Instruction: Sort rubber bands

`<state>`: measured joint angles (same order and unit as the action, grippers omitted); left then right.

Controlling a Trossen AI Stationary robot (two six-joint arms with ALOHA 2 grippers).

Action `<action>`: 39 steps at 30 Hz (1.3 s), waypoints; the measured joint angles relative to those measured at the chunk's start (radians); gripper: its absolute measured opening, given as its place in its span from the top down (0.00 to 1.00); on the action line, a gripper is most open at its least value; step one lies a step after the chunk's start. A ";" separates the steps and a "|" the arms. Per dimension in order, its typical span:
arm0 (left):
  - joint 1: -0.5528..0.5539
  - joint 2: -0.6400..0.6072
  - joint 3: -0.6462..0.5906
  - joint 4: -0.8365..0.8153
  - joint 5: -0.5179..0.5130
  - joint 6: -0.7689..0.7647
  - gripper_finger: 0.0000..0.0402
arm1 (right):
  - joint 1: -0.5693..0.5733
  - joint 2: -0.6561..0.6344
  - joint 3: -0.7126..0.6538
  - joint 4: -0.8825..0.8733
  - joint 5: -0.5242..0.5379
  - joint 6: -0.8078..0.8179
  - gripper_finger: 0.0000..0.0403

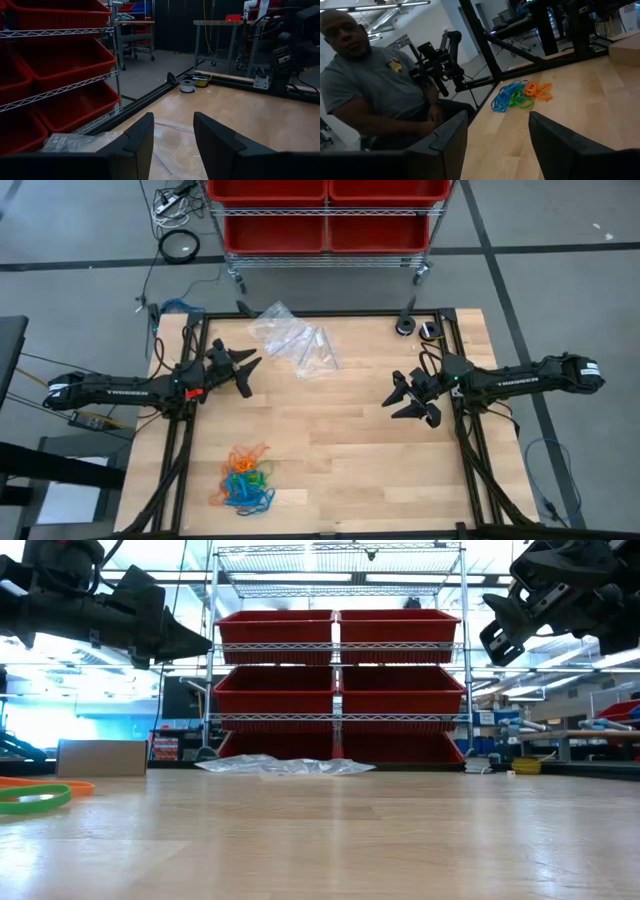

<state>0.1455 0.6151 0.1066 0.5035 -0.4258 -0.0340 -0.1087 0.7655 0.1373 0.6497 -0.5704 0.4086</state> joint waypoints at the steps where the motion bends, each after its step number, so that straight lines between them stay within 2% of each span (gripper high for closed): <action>1: 0.000 0.000 0.000 0.000 0.000 0.000 0.63 | 0.000 0.000 0.000 0.000 0.000 0.000 0.51; 39: 0.000 0.000 0.000 0.000 0.000 0.000 0.63 | -0.001 0.000 0.000 0.006 0.007 -0.019 0.51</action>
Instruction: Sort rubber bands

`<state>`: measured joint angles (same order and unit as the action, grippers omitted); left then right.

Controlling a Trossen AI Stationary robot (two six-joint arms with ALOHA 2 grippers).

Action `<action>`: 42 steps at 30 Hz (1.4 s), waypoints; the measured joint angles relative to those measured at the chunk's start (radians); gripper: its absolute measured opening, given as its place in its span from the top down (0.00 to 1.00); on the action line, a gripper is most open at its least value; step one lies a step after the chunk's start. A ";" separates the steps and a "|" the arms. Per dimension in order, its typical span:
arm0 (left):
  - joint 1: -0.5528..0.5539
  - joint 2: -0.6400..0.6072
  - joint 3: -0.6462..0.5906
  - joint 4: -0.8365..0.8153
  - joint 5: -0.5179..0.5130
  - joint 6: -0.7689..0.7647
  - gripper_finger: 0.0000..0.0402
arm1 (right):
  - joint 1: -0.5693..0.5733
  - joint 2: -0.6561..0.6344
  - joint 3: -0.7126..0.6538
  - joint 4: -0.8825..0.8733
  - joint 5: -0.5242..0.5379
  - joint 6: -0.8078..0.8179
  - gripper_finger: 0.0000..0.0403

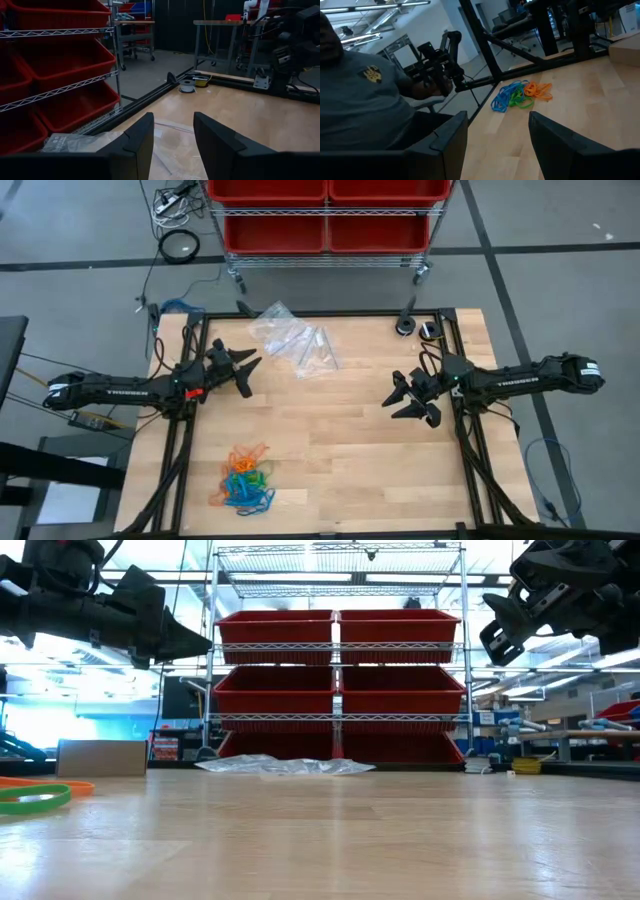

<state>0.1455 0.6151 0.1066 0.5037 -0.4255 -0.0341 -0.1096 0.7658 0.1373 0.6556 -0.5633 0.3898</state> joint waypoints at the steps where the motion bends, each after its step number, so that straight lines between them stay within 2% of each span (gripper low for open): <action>1: 0.000 0.000 0.000 0.000 0.000 0.000 0.63 | -0.003 0.000 0.000 0.010 0.019 -0.031 0.51; 4: 0.000 0.000 0.000 0.000 0.000 0.000 0.63 | -0.009 0.000 0.000 0.054 0.123 -0.117 0.51; 9: 0.000 0.000 0.000 0.030 0.000 0.001 0.63 | -0.009 0.000 0.000 0.128 0.269 -0.120 0.51; 16: 0.000 0.000 0.000 0.062 0.000 -0.028 0.63 | -0.008 0.000 0.000 0.165 0.314 -0.122 0.51; 20: 0.000 0.000 0.000 0.089 0.000 -0.064 0.63 | -0.010 0.000 0.001 0.199 0.455 -0.129 0.51; 25: 0.000 0.000 0.000 0.127 0.000 -0.072 0.63 | -0.010 0.000 0.001 0.217 0.574 -0.130 0.51; 31: 0.000 0.000 0.000 0.212 -0.013 0.021 0.63 | -0.011 0.000 0.001 0.248 0.737 -0.118 0.51; 42: 0.000 0.000 0.000 0.190 -0.042 0.056 0.63 | -0.009 0.002 0.001 0.203 0.727 -0.100 0.51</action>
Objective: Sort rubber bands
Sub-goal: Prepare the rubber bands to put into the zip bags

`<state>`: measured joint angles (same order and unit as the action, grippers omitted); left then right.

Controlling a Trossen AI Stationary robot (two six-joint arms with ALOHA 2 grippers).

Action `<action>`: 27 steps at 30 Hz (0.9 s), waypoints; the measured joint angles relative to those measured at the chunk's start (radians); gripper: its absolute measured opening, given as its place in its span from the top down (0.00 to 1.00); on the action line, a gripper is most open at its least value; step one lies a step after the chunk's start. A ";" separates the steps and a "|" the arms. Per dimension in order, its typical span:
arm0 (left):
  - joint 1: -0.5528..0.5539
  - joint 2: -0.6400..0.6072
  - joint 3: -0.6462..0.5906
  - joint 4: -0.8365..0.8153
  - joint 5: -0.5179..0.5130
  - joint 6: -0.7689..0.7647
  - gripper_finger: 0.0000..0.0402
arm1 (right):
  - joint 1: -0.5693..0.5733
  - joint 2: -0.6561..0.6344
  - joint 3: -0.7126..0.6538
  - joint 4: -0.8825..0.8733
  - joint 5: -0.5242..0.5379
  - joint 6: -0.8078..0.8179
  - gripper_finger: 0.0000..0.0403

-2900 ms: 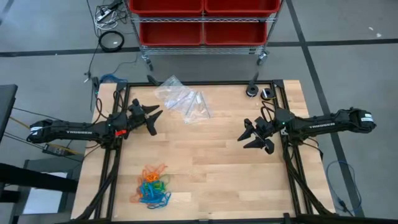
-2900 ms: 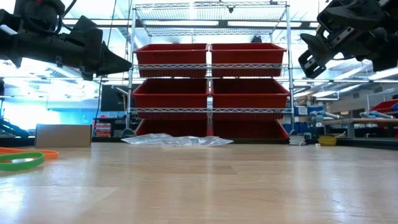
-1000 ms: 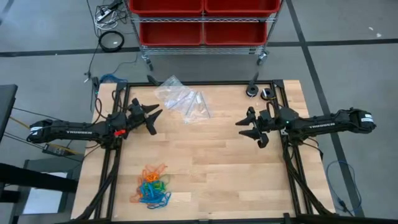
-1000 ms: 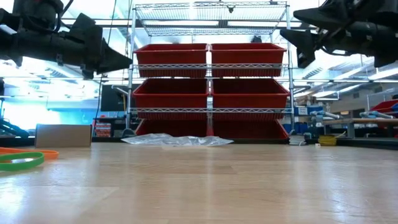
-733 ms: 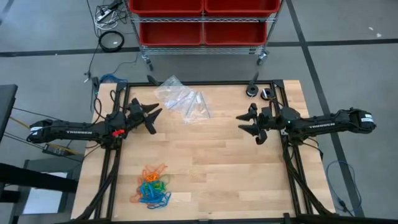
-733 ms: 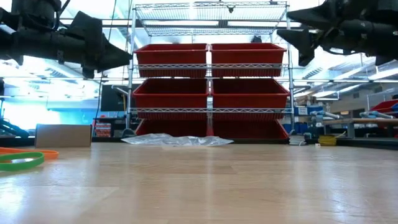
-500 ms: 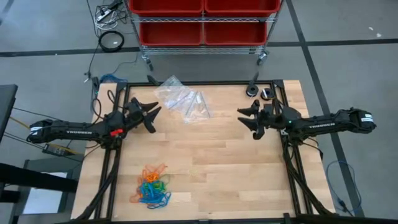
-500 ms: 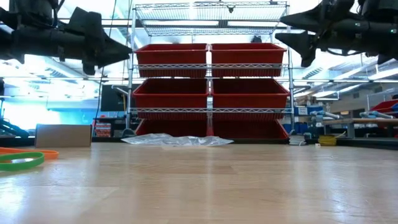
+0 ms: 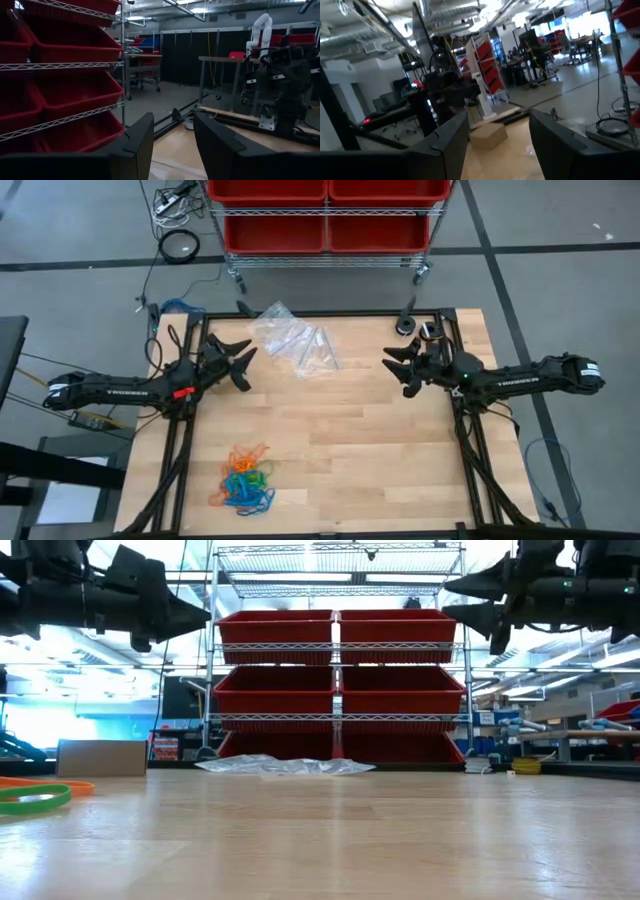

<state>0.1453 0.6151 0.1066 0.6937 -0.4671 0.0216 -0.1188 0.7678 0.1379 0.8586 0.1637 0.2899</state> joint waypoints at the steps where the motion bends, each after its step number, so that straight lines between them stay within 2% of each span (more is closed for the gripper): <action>1: 0.000 0.000 0.000 -0.015 0.000 -0.002 0.63 | 0.000 0.002 0.000 -0.003 -0.031 0.007 0.51; 5: 0.000 0.000 0.000 -0.101 0.061 -0.004 0.63 | 0.001 0.030 0.002 0.011 -0.168 0.031 0.51; 9: 0.000 0.000 0.000 -0.228 0.148 -0.027 0.63 | 0.001 0.107 0.035 0.005 -0.197 0.032 0.51; 18: -0.003 0.000 0.071 -0.678 0.270 -0.082 0.63 | 0.015 0.496 0.214 -0.024 -0.334 0.023 0.47; 24: -0.031 0.000 0.144 -0.764 0.323 -0.108 0.58 | 0.019 0.725 0.373 -0.025 -0.525 0.031 0.39; 27: -0.043 0.000 0.187 -0.853 0.312 -0.156 0.53 | 0.031 0.804 0.441 -0.054 -0.566 0.020 0.36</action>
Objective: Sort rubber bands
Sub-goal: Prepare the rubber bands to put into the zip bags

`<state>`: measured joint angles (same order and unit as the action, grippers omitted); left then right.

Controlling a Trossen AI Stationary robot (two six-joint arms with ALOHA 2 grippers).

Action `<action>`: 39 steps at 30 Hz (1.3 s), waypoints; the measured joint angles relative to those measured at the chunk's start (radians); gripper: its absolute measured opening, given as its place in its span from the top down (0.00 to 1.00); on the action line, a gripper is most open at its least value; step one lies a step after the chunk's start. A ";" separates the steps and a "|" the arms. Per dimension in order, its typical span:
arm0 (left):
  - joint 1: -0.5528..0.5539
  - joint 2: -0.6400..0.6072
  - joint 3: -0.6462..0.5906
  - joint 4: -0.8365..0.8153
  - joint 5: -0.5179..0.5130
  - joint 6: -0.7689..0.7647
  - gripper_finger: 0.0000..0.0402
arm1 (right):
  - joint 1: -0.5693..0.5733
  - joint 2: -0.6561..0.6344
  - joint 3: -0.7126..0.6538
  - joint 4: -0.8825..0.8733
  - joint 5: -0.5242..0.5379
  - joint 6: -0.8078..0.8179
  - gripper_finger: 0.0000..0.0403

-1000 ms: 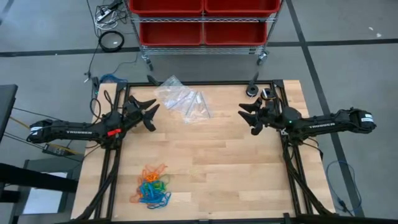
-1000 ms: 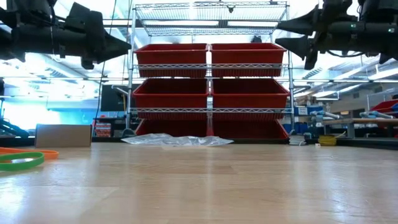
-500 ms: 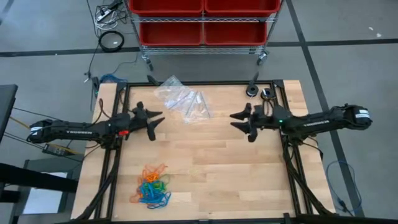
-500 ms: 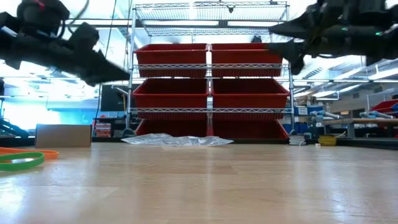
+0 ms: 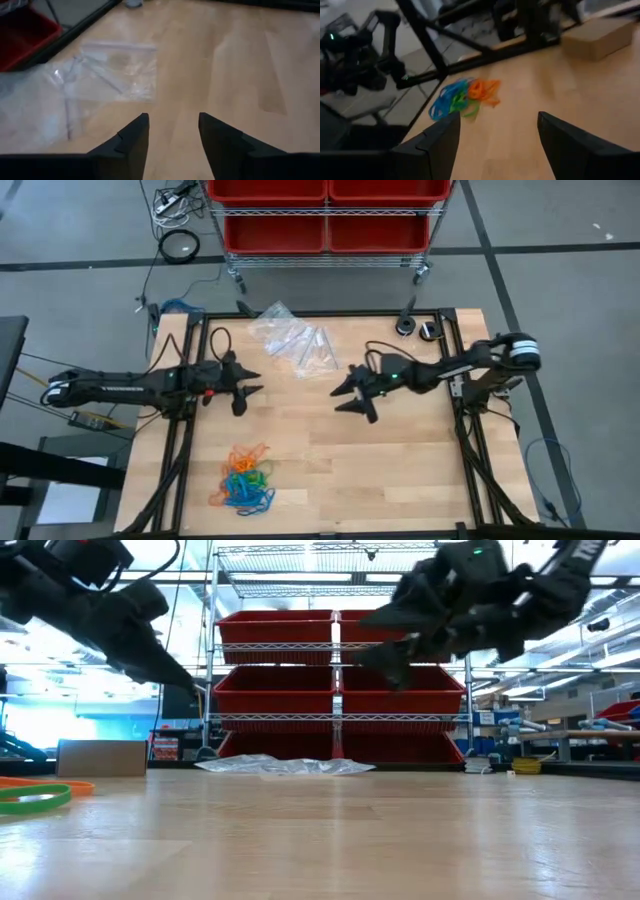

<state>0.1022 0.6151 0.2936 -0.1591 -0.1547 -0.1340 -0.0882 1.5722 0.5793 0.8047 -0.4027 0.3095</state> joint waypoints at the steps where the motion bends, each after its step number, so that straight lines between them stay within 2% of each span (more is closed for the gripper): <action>1: -0.007 0.000 0.012 -0.026 0.012 -0.013 0.52 | 0.004 0.021 0.020 -0.019 -0.011 -0.009 0.35; 5: -0.058 0.000 0.043 -0.104 0.094 -0.074 0.49 | 0.028 0.089 0.089 -0.098 -0.044 -0.054 0.33; 9: -0.135 0.000 0.059 -0.179 0.106 -0.130 0.49 | 0.056 0.127 0.129 -0.129 -0.045 -0.093 0.33; 13: -0.228 0.000 0.059 -0.287 0.112 -0.231 0.50 | 0.104 0.149 0.153 -0.137 0.015 -0.121 0.33; 16: -0.325 0.000 0.059 -0.286 0.132 -0.319 0.51 | 0.153 0.174 0.174 -0.145 0.071 -0.138 0.33; 19: -0.429 0.000 0.059 -0.278 0.119 -0.413 0.51 | 0.197 0.216 0.210 -0.147 0.100 -0.131 0.33; 24: -0.612 0.019 0.059 -0.273 0.029 -0.542 0.51 | 0.248 0.303 0.290 -0.147 0.105 -0.094 0.34; 30: -0.812 0.132 0.082 -0.255 -0.058 -0.666 0.51 | 0.286 0.381 0.375 -0.150 0.111 -0.083 0.34; 39: -0.995 0.377 0.187 -0.299 -0.083 -0.716 0.51 | 0.314 0.441 0.464 -0.145 0.127 -0.064 0.34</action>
<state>-0.8931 0.9922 0.4801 -0.4580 -0.2381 -0.8499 0.2259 2.0136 1.0438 0.6598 -0.2754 0.2456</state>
